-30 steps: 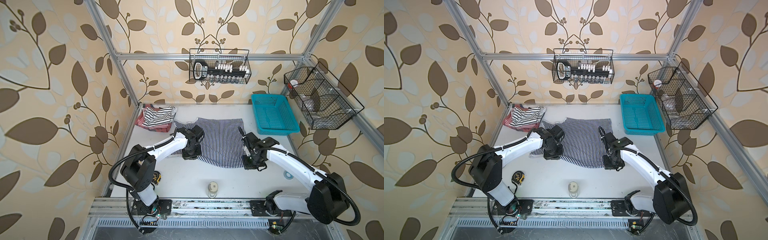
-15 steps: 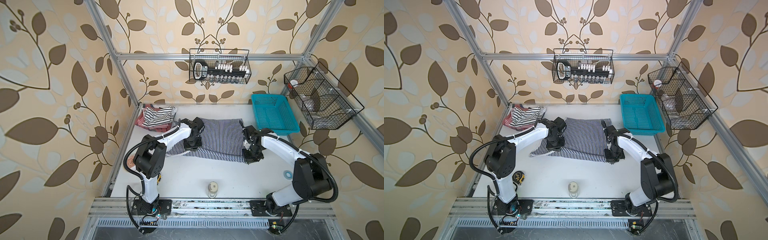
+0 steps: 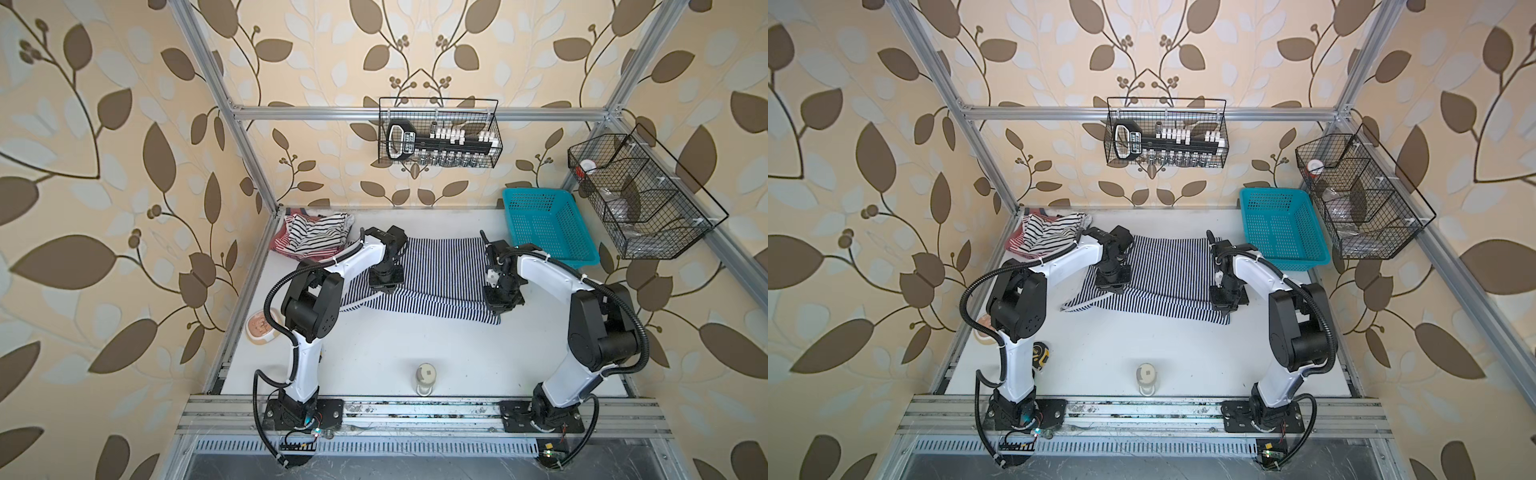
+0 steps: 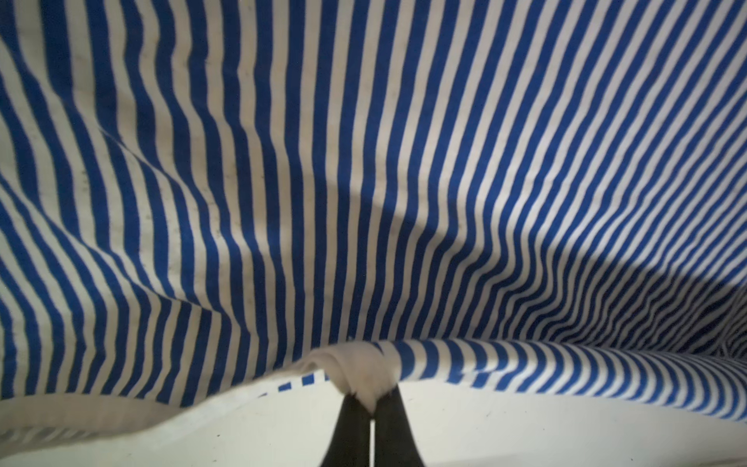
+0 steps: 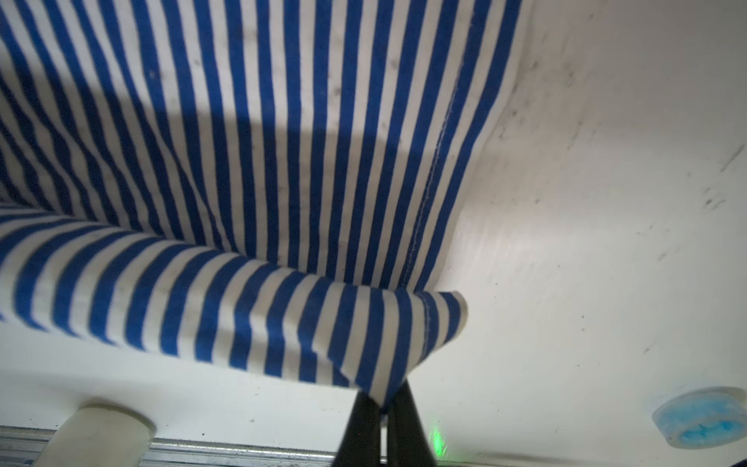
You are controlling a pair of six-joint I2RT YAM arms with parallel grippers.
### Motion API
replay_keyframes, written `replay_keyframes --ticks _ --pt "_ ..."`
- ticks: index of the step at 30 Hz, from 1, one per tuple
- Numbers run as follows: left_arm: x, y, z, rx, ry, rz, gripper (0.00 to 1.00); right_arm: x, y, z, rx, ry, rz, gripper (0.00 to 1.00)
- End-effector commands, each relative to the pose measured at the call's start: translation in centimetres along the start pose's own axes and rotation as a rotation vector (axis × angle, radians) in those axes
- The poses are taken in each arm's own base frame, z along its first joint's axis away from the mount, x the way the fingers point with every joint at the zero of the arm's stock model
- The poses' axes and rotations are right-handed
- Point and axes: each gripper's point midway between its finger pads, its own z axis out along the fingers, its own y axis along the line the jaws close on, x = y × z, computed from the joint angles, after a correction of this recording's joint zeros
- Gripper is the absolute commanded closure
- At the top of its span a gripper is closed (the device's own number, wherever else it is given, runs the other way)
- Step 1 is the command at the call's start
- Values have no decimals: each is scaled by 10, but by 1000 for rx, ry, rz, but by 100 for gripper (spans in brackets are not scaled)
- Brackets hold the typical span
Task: Fold and stack tank tops
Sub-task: Fold the tank top at the center of the table.
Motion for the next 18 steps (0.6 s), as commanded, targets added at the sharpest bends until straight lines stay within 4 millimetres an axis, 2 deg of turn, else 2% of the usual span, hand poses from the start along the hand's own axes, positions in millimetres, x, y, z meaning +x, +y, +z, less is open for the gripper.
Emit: replay_keyframes --ticks 1,7,13,18 --pt "-9 6 -9 -4 6 -1 100 -5 -1 1 -6 22 -27 100" --pt "-22 7 -7 2 7 -20 100 -22 0 1 -13 15 -28 100" --pt "-25 4 1 9 32 -11 100 -30 -1 7 -18 32 -30 99" --pt "-26 4 8 5 50 -7 99 -36 -3 12 -16 41 -20 91"
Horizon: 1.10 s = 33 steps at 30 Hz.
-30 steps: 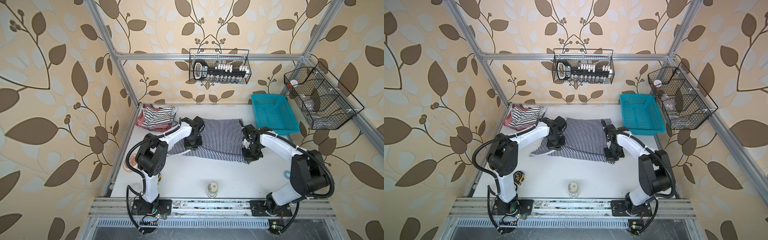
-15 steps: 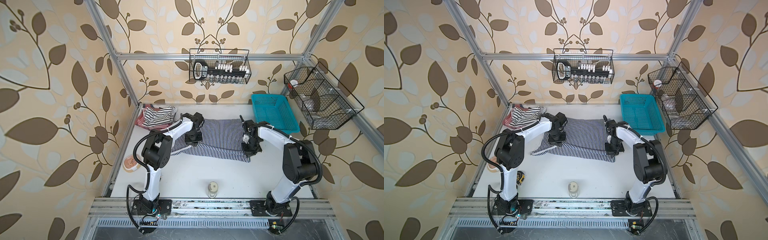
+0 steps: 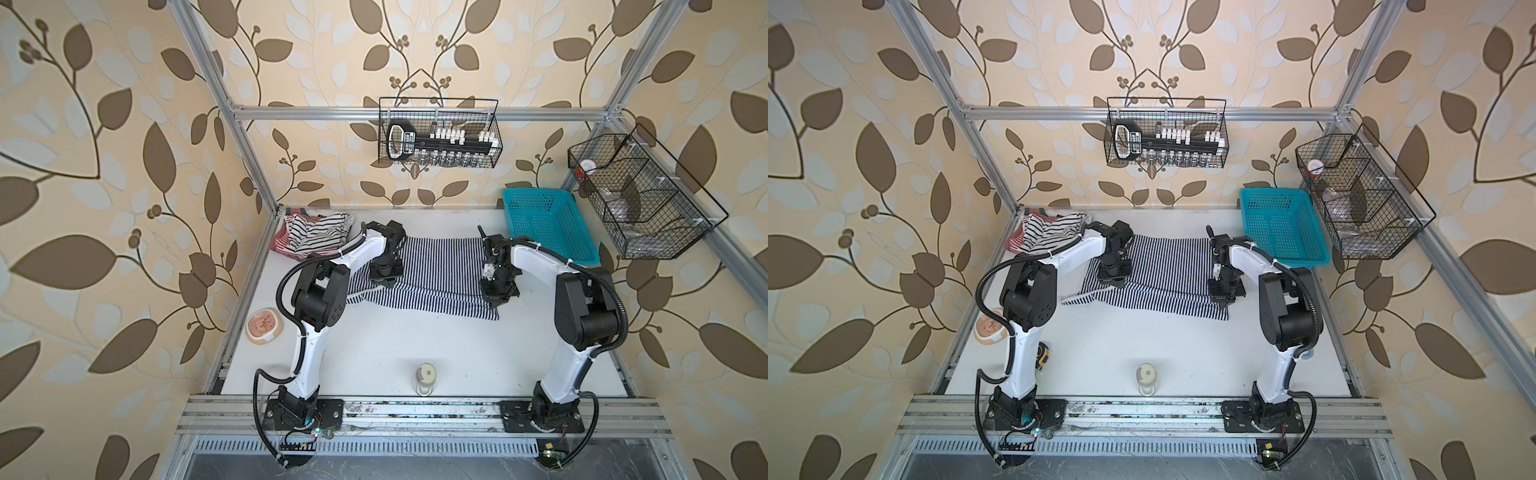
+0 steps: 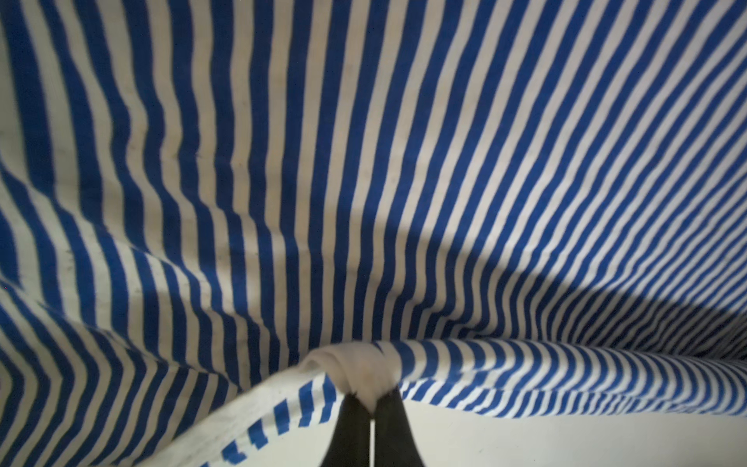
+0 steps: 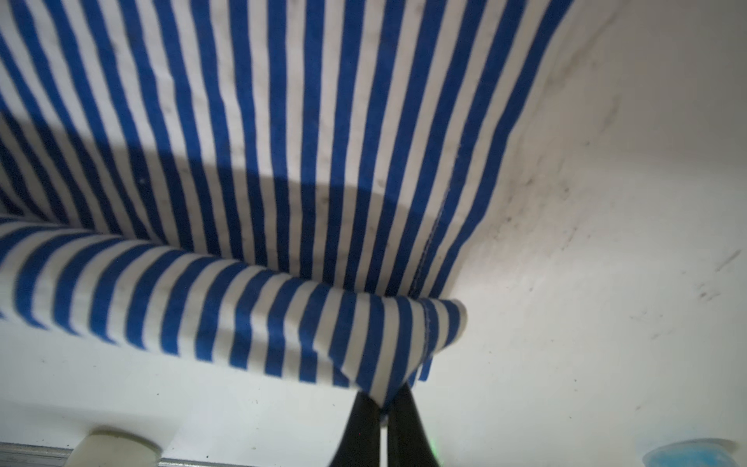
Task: Fold and stack tank tops
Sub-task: Fold the tank top at the center of the table, then move the tank top to the center of the table.
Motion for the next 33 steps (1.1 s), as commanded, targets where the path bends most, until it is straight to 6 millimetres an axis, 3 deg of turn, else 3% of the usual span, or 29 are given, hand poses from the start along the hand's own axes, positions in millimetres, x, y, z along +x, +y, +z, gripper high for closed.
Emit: replay_keyframes --ticks 1,6,17,23,26,29,33 --pt "0 2 -6 -1 24 9 97 -6 -2 -1 -5 8 -13 91" --pt "-6 2 -4 -1 20 -6 91 -17 -4 -4 -6 -7 2 81" --pt "-39 14 -22 24 -62 -99 80 -45 -14 -30 -2 -108 49 73" --pt "-53 18 -47 -2 -135 -111 74 -49 -20 -56 10 -189 71 72" --pt "-49 22 -62 -4 -167 -111 75 -44 -6 -68 -34 -230 50 72" --pt "-33 20 -62 36 -160 -110 77 -35 22 -62 -107 -240 1 73" --pt "-12 22 -41 66 -101 -122 80 -29 43 -37 -197 -211 3 91"
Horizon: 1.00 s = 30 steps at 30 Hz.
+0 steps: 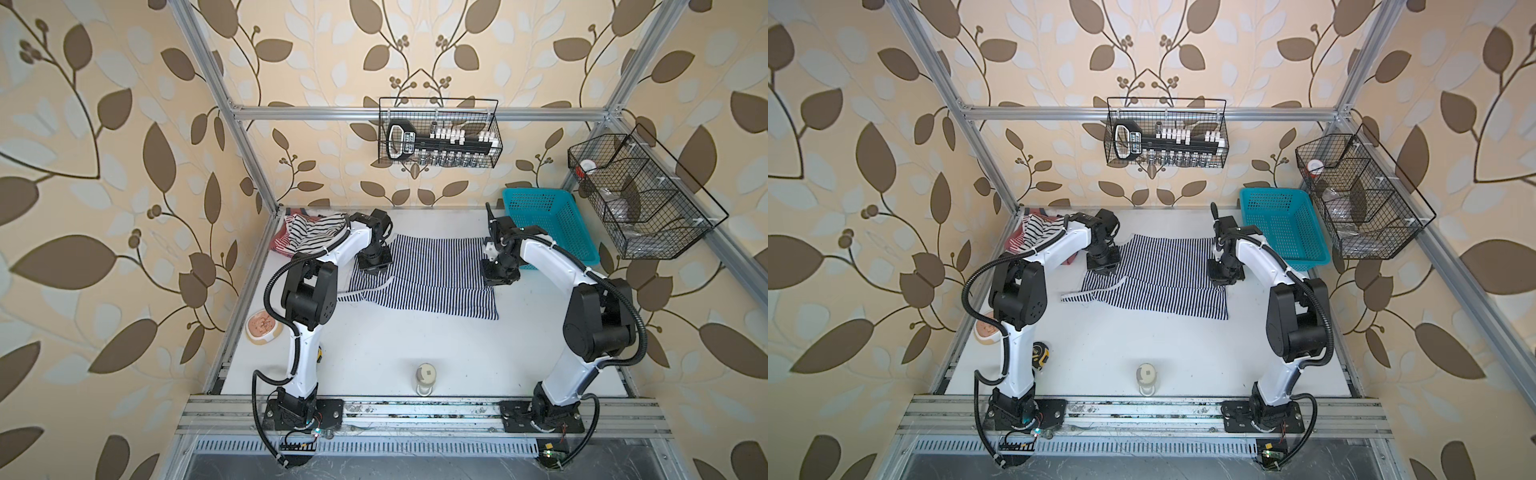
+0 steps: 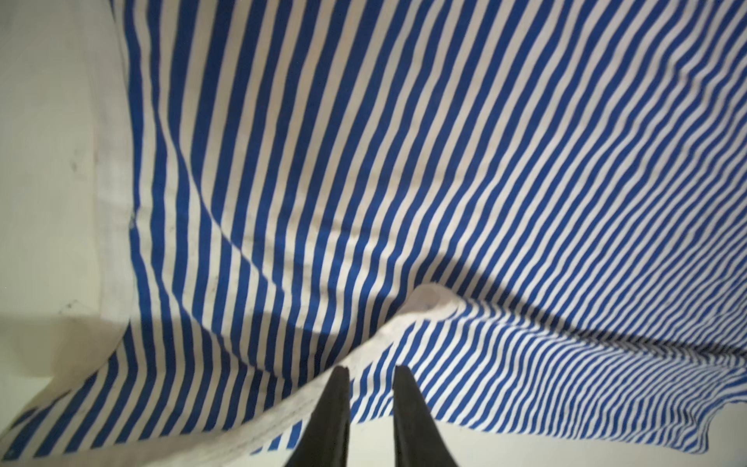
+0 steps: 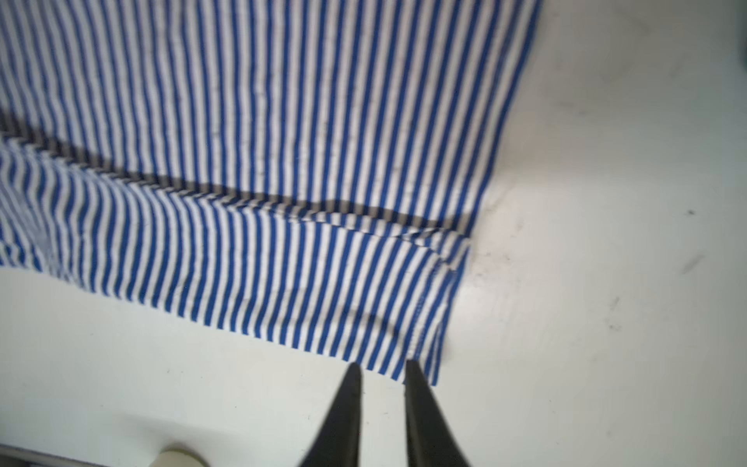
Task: Fold and stack tank tops
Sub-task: Move the tank top to the center of the table.
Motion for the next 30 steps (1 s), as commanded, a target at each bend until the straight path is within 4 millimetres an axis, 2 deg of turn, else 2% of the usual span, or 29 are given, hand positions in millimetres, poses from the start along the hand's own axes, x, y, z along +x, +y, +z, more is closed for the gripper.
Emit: replay_keyframes --ticks 1,4,11,15,18,24,27,30 --pt "14 -3 -5 40 8 -6 80 13 14 26 -86 49 21 94" --pt "19 7 8 8 25 -8 80 19 13 42 -93 72 35 98" --pt "18 29 29 -75 43 -27 81 26 5 72 -83 114 62 97" --pt "27 42 41 -108 79 -36 81 34 -5 87 -49 153 75 97" --pt "42 52 49 -120 117 -47 82 43 -11 90 -21 174 80 96" --pt "87 81 64 -155 197 -91 83 63 -20 83 25 188 84 94" --pt "102 92 63 -174 214 -107 83 73 -20 81 34 200 81 94" --pt "110 95 59 -171 215 -117 83 85 -20 81 45 215 78 94"
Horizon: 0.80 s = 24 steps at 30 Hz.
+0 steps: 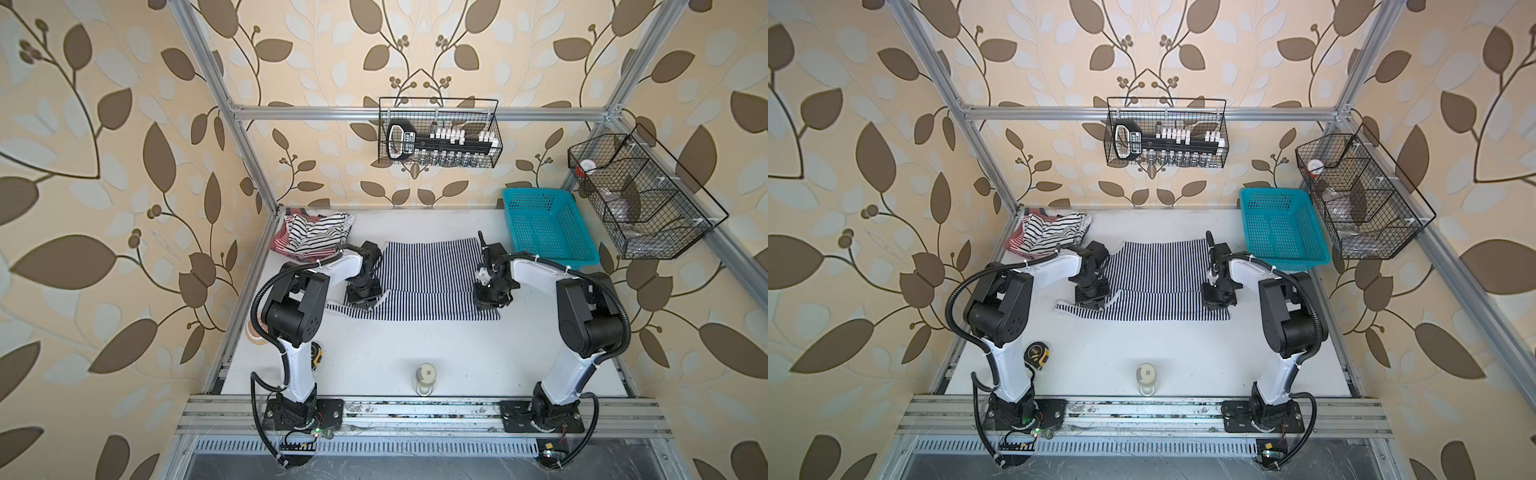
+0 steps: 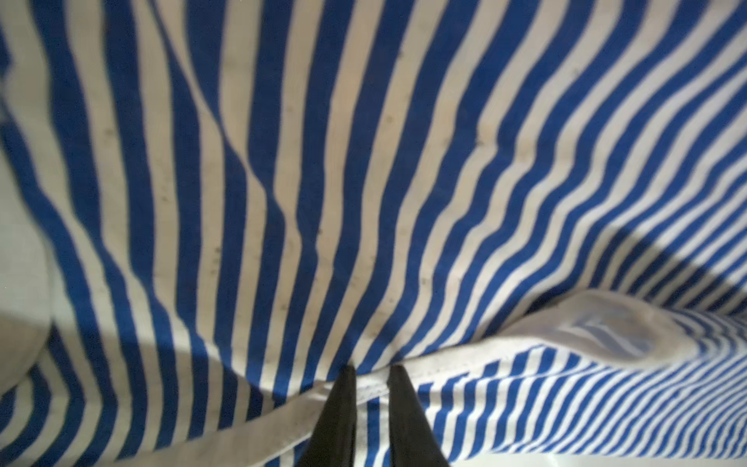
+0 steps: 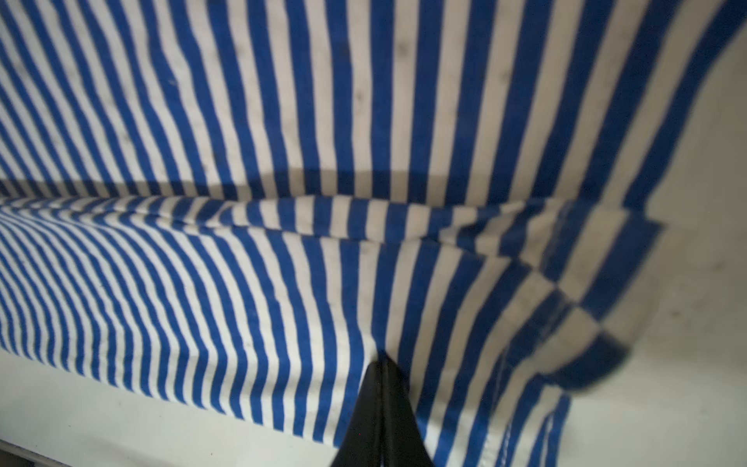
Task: Fold and stack tank tops
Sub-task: Move the tank top to the center of the table, then fold the tank top at the center of the table.
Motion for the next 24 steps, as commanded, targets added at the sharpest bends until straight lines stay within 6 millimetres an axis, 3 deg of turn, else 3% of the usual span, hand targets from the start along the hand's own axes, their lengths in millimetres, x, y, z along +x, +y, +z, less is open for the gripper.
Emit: replay_keyframes --ticks 1,7,11,16,19,22,24 --pt "28 35 19 -118 97 -57 83 37 -17 11 92 106 15 94" --pt "30 34 6 -108 76 -55 82 54 -10 14 90 118 10 95" --pt "20 19 -23 -55 15 -49 79 44 -6 4 85 69 16 89" --pt "-16 -18 -89 49 -142 -11 74 3 12 -41 42 -81 -3 84" --pt "-45 -38 -117 75 -234 22 70 -28 18 -72 9 -185 -1 78" --pt "-76 -53 -124 55 -282 55 65 -60 15 -95 -2 -266 1 75" --pt "-95 -64 -121 48 -292 74 62 -79 8 -99 -20 -296 15 73"
